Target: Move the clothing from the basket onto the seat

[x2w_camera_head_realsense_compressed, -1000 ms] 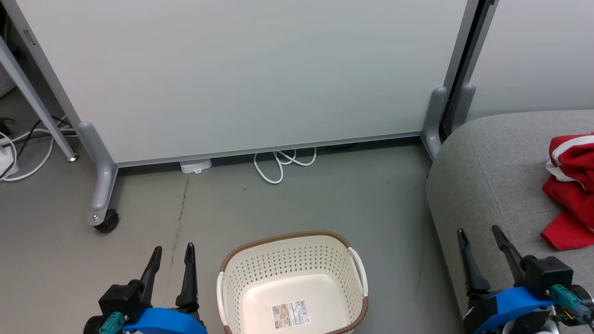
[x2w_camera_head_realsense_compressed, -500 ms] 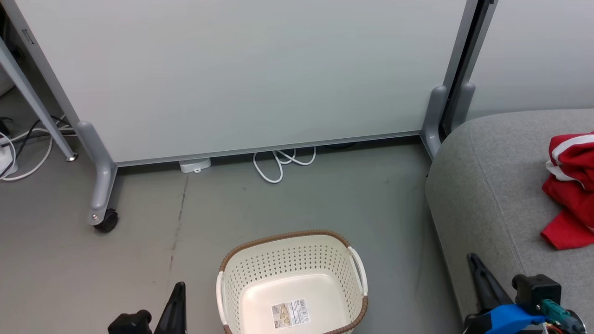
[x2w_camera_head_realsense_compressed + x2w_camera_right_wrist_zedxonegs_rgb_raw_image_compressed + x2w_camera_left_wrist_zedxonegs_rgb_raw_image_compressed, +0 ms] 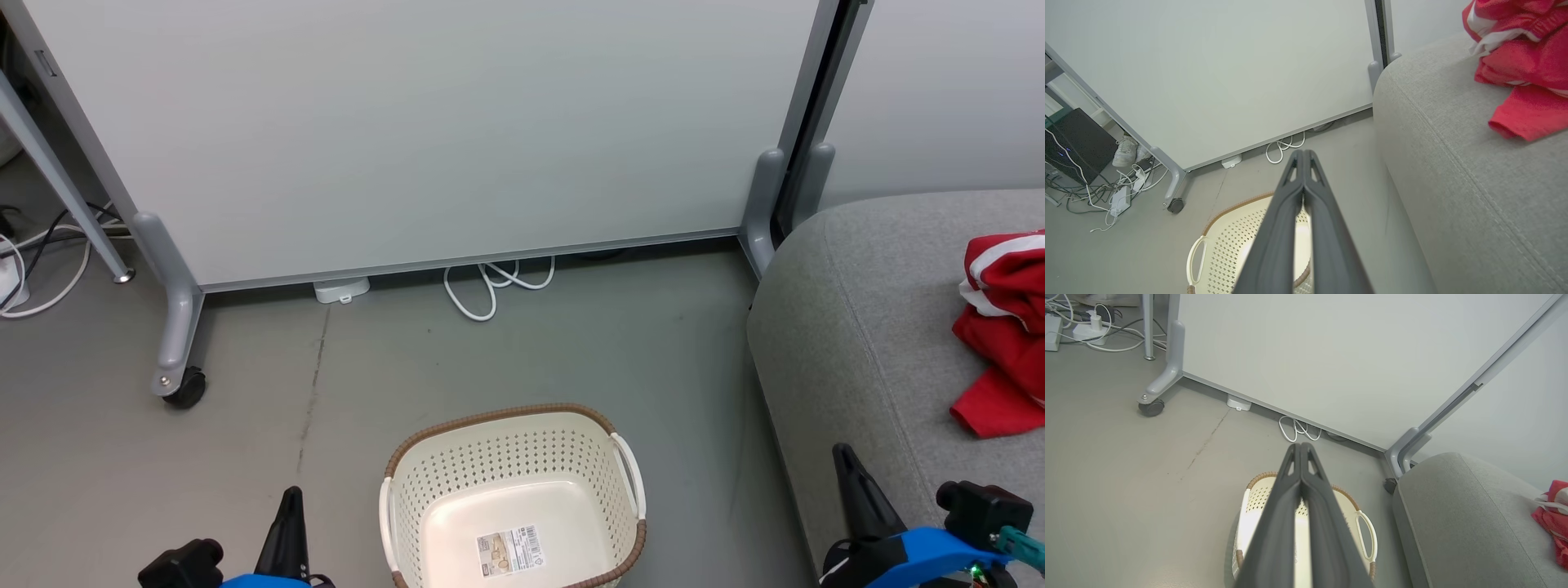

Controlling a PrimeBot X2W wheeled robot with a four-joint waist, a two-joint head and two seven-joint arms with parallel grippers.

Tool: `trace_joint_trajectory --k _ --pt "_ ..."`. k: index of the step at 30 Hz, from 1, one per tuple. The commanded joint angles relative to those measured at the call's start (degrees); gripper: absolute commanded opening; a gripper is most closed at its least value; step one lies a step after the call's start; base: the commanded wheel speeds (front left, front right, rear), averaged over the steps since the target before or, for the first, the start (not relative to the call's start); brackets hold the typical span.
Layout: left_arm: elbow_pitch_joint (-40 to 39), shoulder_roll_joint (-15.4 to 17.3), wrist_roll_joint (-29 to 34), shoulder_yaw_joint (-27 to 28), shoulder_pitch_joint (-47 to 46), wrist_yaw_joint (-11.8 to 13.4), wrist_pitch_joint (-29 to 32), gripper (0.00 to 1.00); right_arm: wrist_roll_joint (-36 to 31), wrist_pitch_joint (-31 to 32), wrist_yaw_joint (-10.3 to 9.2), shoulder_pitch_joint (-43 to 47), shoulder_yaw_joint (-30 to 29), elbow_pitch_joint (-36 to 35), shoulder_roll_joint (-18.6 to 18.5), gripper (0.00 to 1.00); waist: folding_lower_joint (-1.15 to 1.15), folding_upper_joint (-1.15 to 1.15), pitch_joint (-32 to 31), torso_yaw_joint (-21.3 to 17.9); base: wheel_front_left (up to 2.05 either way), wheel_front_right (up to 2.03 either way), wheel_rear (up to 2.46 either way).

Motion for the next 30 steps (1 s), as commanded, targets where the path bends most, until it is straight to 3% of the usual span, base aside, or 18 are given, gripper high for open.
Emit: trace_joint_trajectory --k 1,30 --pt "-1.4 0.1 -2.2 0.6 -2.1 0.0 0.5 0.00 2.7 0.3 0.00 -1.7 -0.3 -1.2 -0.1 0.00 0.00 0.00 0.0 0.0 0.00 0.00 0.00" --pt "-5.3 0.0 -24.4 3.8 -4.2 -0.1 6.8 0.00 28.4 4.4 0.00 -3.4 -1.0 -1.9 0.0 0.00 0.00 0.00 0.4 -0.4 0.00 0.00 0.00"
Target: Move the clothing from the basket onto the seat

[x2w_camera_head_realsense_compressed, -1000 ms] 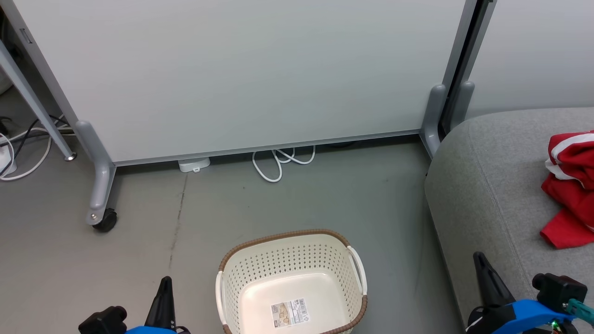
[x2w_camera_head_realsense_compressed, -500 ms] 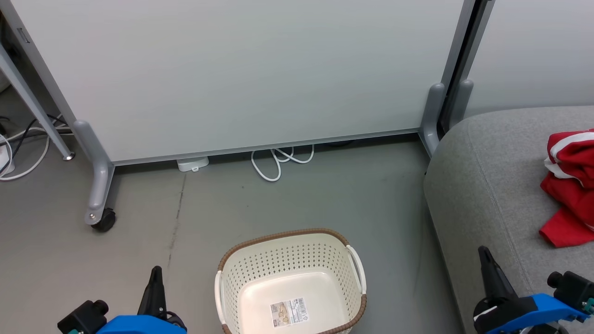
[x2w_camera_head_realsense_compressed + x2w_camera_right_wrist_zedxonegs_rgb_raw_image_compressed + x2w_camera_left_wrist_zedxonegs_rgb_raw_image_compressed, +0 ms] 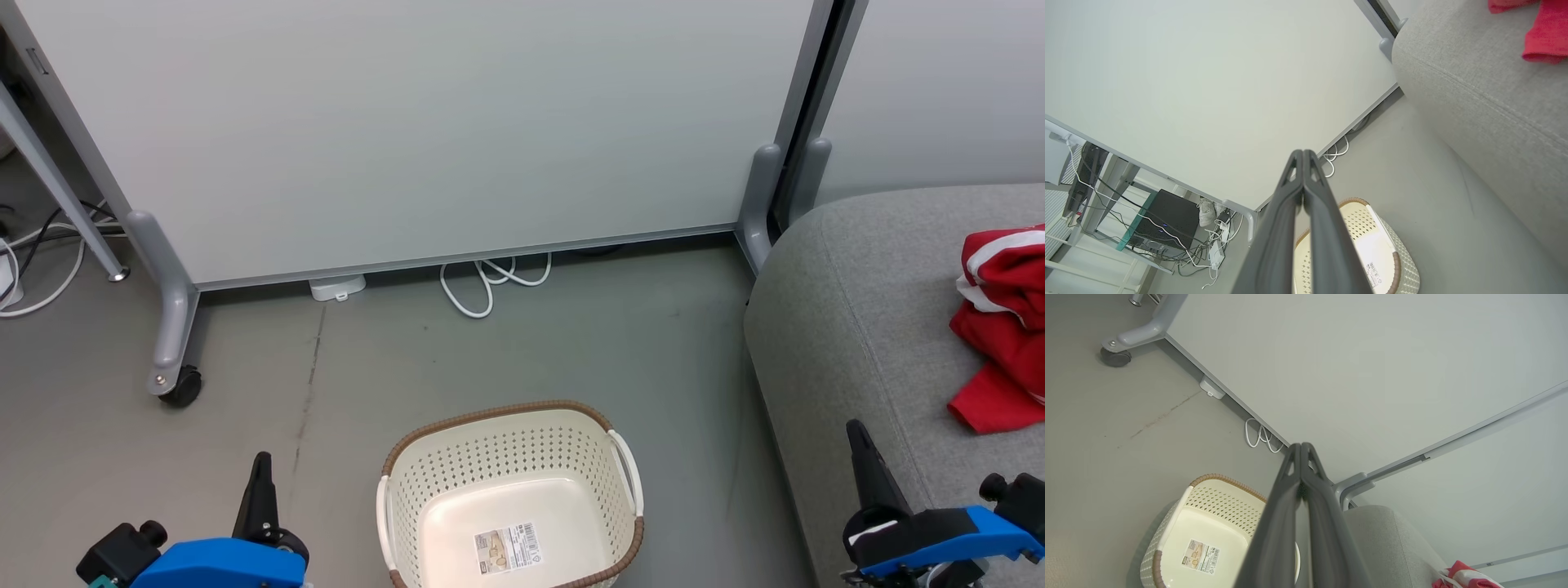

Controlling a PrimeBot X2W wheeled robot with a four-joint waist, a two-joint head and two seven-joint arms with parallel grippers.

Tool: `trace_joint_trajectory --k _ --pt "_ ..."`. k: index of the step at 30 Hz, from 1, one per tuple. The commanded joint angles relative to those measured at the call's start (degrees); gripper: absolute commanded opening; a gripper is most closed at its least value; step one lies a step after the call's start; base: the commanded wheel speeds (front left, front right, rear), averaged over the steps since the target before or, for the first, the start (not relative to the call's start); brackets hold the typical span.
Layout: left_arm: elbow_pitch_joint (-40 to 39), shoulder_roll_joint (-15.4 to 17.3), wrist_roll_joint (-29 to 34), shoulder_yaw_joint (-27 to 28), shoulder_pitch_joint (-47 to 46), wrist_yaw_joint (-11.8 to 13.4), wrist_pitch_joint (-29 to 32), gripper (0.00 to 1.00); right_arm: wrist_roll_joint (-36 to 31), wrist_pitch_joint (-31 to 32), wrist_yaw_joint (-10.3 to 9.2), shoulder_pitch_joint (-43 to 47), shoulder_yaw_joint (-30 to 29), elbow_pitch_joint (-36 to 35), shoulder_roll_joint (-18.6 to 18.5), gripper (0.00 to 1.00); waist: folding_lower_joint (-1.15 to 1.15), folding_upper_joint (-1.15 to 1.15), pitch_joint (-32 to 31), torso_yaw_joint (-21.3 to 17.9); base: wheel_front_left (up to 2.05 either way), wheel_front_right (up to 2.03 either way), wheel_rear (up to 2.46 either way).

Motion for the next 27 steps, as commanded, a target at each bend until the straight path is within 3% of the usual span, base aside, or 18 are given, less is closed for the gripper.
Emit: trace_joint_trajectory --k 1,27 --pt "-1.2 0.1 -2.5 0.5 -1.9 -0.1 0.7 0.00 3.0 0.4 0.02 -1.7 -0.2 -0.9 -0.1 0.00 -0.01 0.00 0.0 0.0 0.00 0.00 0.00" --pt "-3.8 0.0 -17.3 2.8 -3.2 -0.1 4.9 0.00 20.1 3.2 0.02 -2.8 -0.7 -1.3 0.0 0.00 -0.01 0.00 0.4 -0.4 0.00 0.00 0.00"
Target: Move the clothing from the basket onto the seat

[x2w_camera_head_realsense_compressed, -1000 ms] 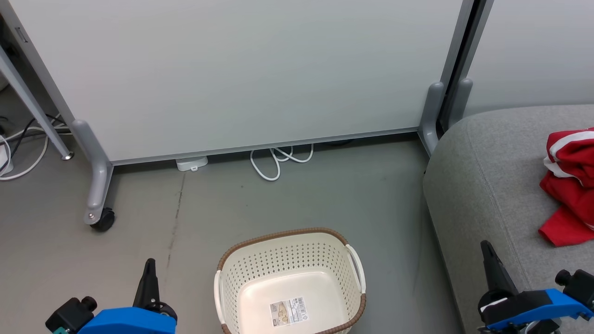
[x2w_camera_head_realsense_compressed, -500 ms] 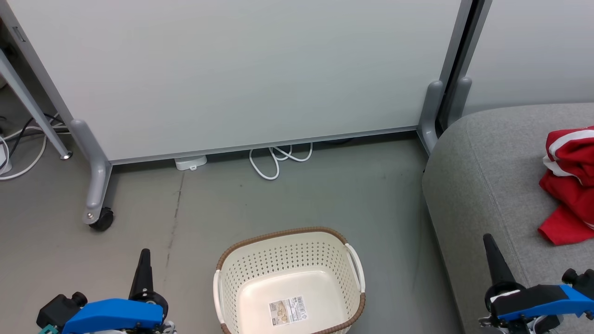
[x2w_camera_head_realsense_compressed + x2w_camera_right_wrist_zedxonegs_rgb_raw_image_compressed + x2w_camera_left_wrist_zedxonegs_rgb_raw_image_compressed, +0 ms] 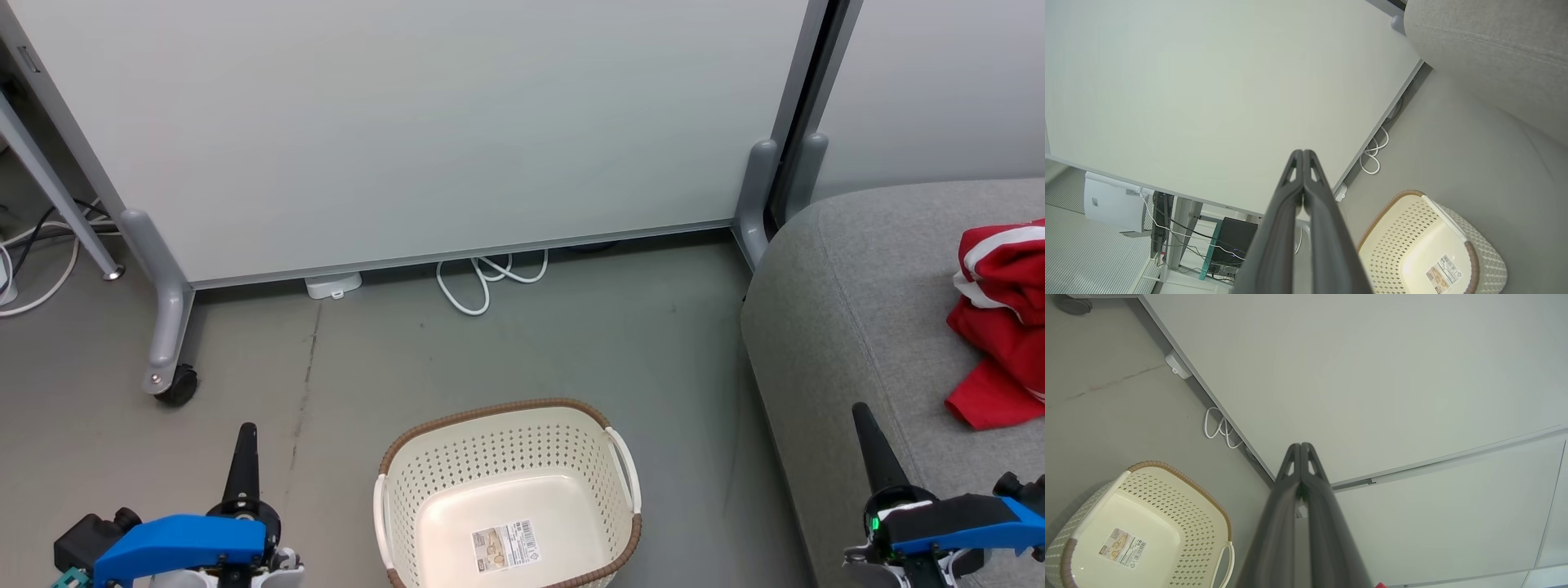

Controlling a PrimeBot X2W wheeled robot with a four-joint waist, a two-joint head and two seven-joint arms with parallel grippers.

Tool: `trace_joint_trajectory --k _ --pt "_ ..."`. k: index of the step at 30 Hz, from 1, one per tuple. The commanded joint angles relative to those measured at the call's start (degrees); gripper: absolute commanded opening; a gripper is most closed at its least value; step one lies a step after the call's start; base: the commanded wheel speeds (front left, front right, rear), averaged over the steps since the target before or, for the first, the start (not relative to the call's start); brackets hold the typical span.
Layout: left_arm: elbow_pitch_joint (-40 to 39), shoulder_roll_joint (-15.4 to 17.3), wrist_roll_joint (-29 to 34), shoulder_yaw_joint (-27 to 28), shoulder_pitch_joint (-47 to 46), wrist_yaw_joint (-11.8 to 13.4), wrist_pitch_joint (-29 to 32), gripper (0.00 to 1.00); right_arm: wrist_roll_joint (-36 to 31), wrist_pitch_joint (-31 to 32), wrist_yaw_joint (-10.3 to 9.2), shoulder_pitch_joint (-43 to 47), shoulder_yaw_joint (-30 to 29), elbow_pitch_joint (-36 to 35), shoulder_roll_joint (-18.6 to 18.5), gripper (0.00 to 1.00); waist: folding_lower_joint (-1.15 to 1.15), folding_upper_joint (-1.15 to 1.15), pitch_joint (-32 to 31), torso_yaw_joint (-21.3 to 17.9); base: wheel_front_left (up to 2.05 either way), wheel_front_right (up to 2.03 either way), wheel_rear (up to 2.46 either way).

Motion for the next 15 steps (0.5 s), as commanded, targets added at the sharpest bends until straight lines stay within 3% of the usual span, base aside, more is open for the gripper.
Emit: trace_joint_trajectory --k 1,15 --pt "-0.9 0.0 -1.7 0.6 -1.4 -0.1 0.6 0.00 2.0 0.3 0.02 -1.4 -0.2 -0.7 0.0 0.00 0.00 0.00 0.0 0.0 0.00 0.00 0.00" --pt "-2.0 0.0 -7.9 1.4 -1.9 -0.1 2.2 0.00 9.1 1.5 0.02 -1.8 -0.4 -0.8 0.0 0.00 0.00 0.00 0.2 -0.2 0.00 0.00 0.00"
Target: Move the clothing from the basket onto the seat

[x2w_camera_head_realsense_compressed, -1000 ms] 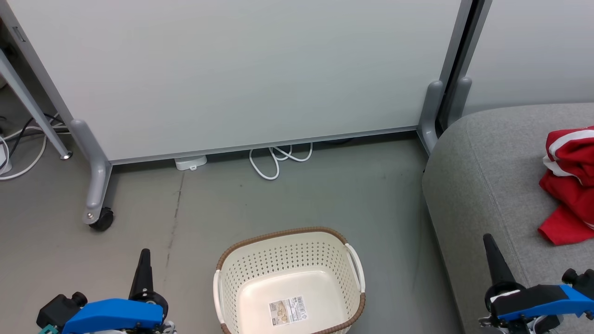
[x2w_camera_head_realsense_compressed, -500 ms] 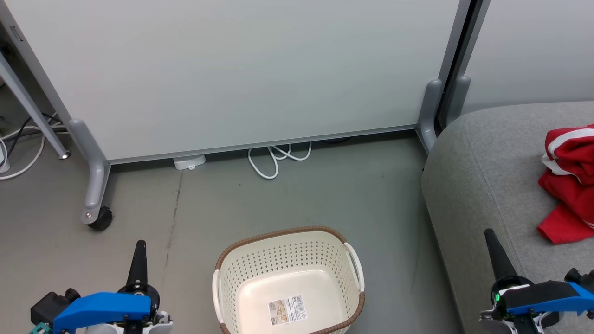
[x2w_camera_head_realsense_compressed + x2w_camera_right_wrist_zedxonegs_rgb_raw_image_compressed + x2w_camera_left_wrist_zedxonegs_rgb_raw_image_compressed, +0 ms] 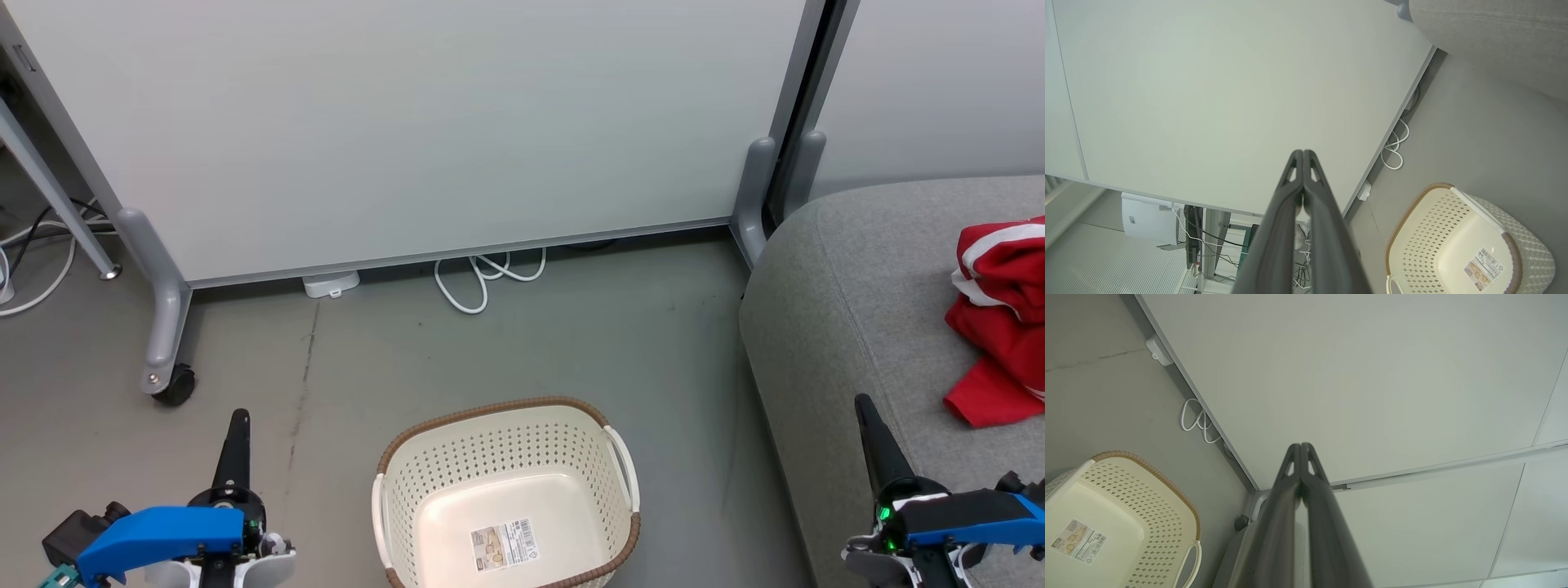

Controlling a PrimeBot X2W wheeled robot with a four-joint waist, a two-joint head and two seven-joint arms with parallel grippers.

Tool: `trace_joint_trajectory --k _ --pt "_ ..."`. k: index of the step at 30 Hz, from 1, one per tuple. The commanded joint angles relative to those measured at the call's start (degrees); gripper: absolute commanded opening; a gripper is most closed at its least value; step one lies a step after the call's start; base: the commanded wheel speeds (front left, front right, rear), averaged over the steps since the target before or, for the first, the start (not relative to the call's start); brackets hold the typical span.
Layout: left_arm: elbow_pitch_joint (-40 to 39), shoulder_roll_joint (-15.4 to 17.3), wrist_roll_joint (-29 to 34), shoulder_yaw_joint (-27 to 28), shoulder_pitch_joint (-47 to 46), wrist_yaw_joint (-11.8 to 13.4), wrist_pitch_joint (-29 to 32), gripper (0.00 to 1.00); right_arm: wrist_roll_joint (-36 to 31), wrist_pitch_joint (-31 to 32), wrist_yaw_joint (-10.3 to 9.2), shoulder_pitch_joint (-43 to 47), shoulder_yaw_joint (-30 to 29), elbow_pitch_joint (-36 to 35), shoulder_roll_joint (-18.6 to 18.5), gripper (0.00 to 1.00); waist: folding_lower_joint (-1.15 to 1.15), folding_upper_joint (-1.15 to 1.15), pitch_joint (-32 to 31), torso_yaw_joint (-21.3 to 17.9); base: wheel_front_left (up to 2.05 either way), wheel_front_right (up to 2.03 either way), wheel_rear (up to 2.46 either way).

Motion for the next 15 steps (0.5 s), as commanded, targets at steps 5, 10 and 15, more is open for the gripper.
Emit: trace_joint_trajectory --k 5,10,15 --pt "-1.0 0.0 -2.9 0.6 -1.2 -0.1 0.9 0.00 3.5 0.6 0.02 -1.3 -0.2 -0.6 0.0 0.00 0.00 0.00 0.1 -0.1 0.00 0.00 0.00" --pt "-1.3 0.0 -5.0 0.9 -1.4 -0.1 1.5 0.00 5.9 1.0 0.02 -1.4 -0.3 -0.6 0.0 0.00 0.00 0.00 0.1 -0.1 0.00 0.00 0.00" --pt "-1.7 0.0 -7.1 1.2 -1.6 -0.1 2.1 0.00 8.3 1.4 0.02 -1.5 -0.4 -0.7 0.0 0.00 0.00 0.00 0.2 -0.2 0.00 0.00 0.00"
